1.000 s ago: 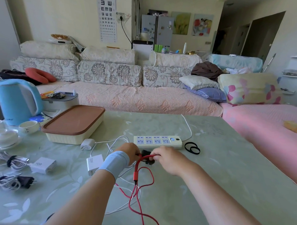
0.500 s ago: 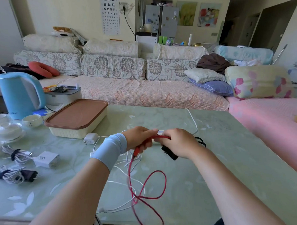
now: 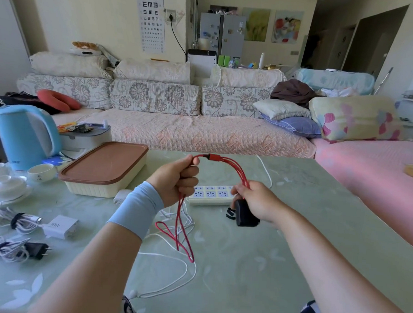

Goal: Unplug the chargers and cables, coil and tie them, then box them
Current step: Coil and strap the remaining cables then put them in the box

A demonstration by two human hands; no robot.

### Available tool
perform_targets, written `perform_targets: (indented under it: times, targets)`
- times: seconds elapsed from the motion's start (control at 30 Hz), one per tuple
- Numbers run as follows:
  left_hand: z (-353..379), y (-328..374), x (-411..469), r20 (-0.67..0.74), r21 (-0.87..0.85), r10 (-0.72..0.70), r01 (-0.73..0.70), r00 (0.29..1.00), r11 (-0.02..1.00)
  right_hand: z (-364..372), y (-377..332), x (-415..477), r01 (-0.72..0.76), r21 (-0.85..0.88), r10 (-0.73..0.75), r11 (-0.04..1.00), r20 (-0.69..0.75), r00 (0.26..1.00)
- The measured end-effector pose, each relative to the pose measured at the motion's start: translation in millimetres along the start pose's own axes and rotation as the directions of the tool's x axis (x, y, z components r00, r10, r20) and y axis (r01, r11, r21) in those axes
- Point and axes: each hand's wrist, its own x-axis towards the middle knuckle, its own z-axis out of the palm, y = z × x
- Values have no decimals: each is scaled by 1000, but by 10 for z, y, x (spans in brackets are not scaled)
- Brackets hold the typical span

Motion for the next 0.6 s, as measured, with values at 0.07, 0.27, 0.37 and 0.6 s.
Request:
perform_targets:
  times: [0.07,0.27,0.37,0.6]
  targets:
    - [104,-48,48,-14,-167,63,-65,998,984,104,-116,-61,-14,132,10,991,31,999]
    - [346,-186,133,-206,-509,168,-252,964,823,328,-328,-238,-34,97,9,995,241,970]
    - [369,-183,108,-174,-521,161,-229,972,822,423,-302,-246,23,-119,18,993,335,942]
    - [-53,87,-11,-500,458,450,-215,740,863,132,-253,-284,25,-258,109,966,490,865]
